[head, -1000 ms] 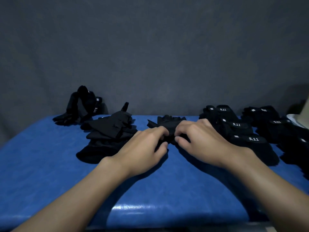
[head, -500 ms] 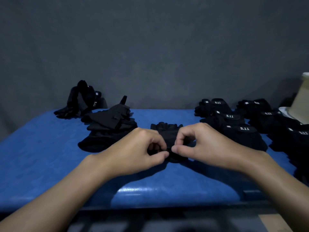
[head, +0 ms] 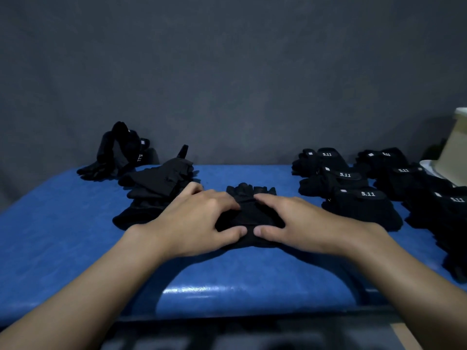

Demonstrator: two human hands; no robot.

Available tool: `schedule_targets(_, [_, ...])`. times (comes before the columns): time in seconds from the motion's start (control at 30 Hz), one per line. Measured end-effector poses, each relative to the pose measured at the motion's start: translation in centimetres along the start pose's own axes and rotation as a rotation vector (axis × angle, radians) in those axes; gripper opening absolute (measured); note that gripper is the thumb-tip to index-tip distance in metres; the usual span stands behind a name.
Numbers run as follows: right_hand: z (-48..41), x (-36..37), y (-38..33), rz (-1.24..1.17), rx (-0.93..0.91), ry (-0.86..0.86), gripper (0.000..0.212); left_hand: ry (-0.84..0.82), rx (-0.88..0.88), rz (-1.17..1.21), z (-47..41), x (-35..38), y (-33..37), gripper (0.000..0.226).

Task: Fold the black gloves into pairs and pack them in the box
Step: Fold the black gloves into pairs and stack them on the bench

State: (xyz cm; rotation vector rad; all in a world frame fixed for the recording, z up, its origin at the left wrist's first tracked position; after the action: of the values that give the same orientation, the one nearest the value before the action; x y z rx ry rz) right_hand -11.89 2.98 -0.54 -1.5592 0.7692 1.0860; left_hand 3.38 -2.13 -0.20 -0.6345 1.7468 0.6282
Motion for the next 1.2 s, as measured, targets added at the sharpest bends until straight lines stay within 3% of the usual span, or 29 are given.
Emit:
schedule_targets(0.23, [-1.2,0.2,0.4,0.006,-0.017,-0.06,0.054,-0.009,-0.011,-0.073,-0.1,0.4,-0.4,0.08])
schedule_targets(0.47, [-1.6,-1.2,-1.2,0.09,-0.093,0.148,0.03,0.139,-0.017,0.059,0.9,-2.1,-1.0,0.057])
schedule_targets(0.67, [-2.3,-0.4,-2.4,0.04,-0.14,0.165,0.021,0.248,-0.151,0.062,2.4,-4.7,-5.3,0.051])
schedule_targets(0.83, [-3.5,0.3,-3.6,0.042,-0.171,0.166,0.022,0.218,-0.254,0.058,3.8,-5.2,-8.7,0.057])
schedule_targets(0.97, [-4.8,0.6,-4.6,0.019,-0.184,0.192,0.033,0.102,-0.329,0.077,4.6,-4.4,-10.2,0.051])
schedule_targets(1.2, [-7.0,1.4,-6.7,-0.073,-0.228,0.208,0.033,0.033,-0.315,0.054,5.1,-3.6,-11.3,0.06])
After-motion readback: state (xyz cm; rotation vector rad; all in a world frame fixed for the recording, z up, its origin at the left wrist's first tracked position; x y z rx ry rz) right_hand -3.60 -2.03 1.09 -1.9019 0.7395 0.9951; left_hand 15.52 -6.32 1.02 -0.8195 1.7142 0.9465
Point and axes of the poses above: each hand's wrist, its own z-axis away from the middle knuckle, its own x-axis out of the palm, y = z × x, the point moved 6 cm from there along -z, towards the middle knuckle, and after that the axes turned 8 degrees about -x, right-handed, at the moved point
